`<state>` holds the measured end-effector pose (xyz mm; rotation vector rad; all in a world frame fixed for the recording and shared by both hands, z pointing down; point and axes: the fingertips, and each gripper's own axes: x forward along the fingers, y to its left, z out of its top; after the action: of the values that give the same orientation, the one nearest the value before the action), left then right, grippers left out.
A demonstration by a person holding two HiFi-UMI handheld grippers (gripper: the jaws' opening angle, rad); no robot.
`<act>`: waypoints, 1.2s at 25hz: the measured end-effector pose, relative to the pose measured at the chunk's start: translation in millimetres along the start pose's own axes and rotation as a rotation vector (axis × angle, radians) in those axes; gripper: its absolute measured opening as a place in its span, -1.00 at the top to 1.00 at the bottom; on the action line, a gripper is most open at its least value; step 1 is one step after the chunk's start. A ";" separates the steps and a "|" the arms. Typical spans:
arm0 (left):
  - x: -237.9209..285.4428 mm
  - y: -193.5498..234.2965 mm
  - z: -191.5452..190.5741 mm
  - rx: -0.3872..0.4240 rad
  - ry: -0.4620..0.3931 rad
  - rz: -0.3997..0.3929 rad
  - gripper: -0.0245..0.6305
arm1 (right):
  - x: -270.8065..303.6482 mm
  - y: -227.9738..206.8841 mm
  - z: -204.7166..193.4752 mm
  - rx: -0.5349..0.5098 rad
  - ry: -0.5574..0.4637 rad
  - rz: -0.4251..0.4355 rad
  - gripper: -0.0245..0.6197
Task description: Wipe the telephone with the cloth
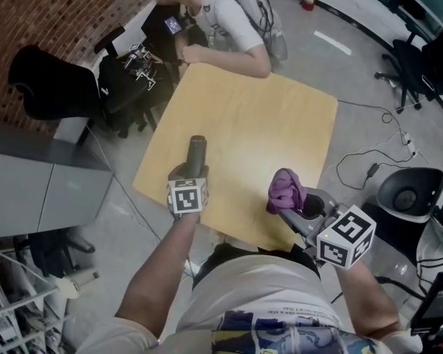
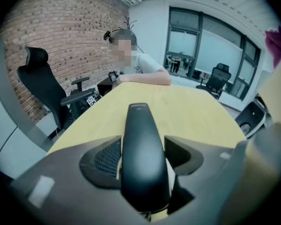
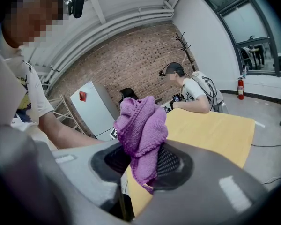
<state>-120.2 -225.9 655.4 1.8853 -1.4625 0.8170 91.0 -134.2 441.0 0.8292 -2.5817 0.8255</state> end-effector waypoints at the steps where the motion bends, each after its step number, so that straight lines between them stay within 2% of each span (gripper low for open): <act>1: -1.3 -2.7 0.2 0.000 0.002 -0.006 -0.02 | 0.0 0.5 0.3 -0.002 0.002 0.004 0.55; 6: -14.0 -7.7 2.0 0.018 -0.024 -0.012 -0.19 | -3.6 3.6 4.2 -0.009 0.015 0.016 0.55; 10: -44.3 1.1 9.0 0.027 -0.136 -0.034 -0.20 | 7.2 12.0 2.4 -0.044 0.027 0.016 0.55; 13: -79.5 14.0 9.6 -0.007 -0.217 -0.066 -0.20 | 20.0 23.1 2.3 -0.064 0.035 0.024 0.55; 17: -127.3 16.8 0.0 -0.075 -0.271 -0.143 -0.17 | 30.8 38.6 -3.2 -0.086 0.049 0.040 0.55; 18: -138.8 14.7 -1.4 -0.081 -0.282 -0.177 -0.11 | 35.1 43.8 -5.0 -0.093 0.052 0.041 0.55; 21: -167.9 4.4 -6.3 -0.059 -0.292 -0.279 0.27 | 50.1 63.9 -9.1 -0.102 0.062 0.054 0.55; 24: -188.0 0.4 -15.7 0.007 -0.280 -0.314 0.92 | 61.6 89.2 -14.5 -0.060 0.058 0.086 0.55; 26: -199.3 -6.4 -14.7 0.010 -0.304 -0.382 0.92 | 65.3 99.4 -20.0 -0.083 0.062 0.068 0.55; 30: -223.5 -32.5 -20.0 0.025 -0.321 -0.570 0.92 | 63.8 116.8 -39.9 -0.087 0.078 0.014 0.55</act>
<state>-135.2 -70.1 491.4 2.3634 -0.9867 0.2719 -25.9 -59.7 450.4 0.7398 -2.5383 0.7292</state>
